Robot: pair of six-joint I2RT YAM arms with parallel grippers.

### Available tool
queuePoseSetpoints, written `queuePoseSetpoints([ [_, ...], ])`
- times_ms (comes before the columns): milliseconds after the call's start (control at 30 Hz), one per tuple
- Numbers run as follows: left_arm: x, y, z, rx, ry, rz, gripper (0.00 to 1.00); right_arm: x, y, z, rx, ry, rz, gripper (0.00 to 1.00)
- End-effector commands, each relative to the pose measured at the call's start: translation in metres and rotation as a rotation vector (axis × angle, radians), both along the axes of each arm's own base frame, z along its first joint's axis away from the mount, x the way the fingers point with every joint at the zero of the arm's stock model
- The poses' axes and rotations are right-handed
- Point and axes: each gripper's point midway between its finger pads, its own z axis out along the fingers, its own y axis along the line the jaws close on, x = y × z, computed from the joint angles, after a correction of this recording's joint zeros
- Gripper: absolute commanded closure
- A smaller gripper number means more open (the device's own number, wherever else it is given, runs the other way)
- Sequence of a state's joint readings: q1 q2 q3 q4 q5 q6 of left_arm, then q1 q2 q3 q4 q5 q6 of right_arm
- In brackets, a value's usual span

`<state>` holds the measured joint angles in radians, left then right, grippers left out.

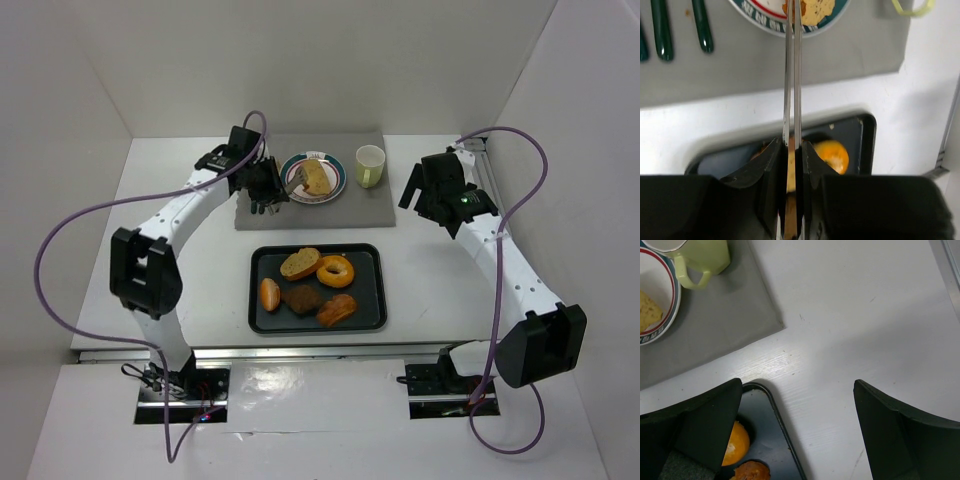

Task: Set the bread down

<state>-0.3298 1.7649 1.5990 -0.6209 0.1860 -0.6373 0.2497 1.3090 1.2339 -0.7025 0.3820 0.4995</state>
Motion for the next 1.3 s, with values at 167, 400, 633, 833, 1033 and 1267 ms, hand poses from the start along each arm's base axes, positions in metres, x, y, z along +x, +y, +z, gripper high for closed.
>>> queuePoseSetpoints([
  [167, 0.054, -0.007, -0.002, -0.017, -0.066, 0.028, 0.59, -0.007, -0.011, 0.012, -0.010, -0.023, -0.032, 0.01],
  [400, 0.031, 0.000, 0.070, 0.074, -0.223, 0.035, 0.45, -0.007, -0.014, 0.016, -0.024, -0.026, -0.035, 0.01],
  [633, -0.024, -0.025, 0.106, 0.183, -0.296, -0.120, 0.52, -0.006, -0.012, 0.020, -0.012, -0.032, -0.018, 0.01],
  [833, -0.108, -0.055, 0.073, 0.250, -0.228, -0.421, 0.52, -0.011, -0.009, 0.018, 0.007, -0.029, 0.002, 0.01],
  [1033, -0.184, -0.069, 0.057, 0.369, -0.224, -0.630, 0.50, -0.012, -0.008, 0.020, -0.002, -0.032, 0.023, 0.01],
  [1267, -0.230, -0.056, 0.047, 0.574, -0.207, -0.792, 0.47, -0.015, -0.005, 0.018, 0.010, -0.028, 0.037, 0.01],
])
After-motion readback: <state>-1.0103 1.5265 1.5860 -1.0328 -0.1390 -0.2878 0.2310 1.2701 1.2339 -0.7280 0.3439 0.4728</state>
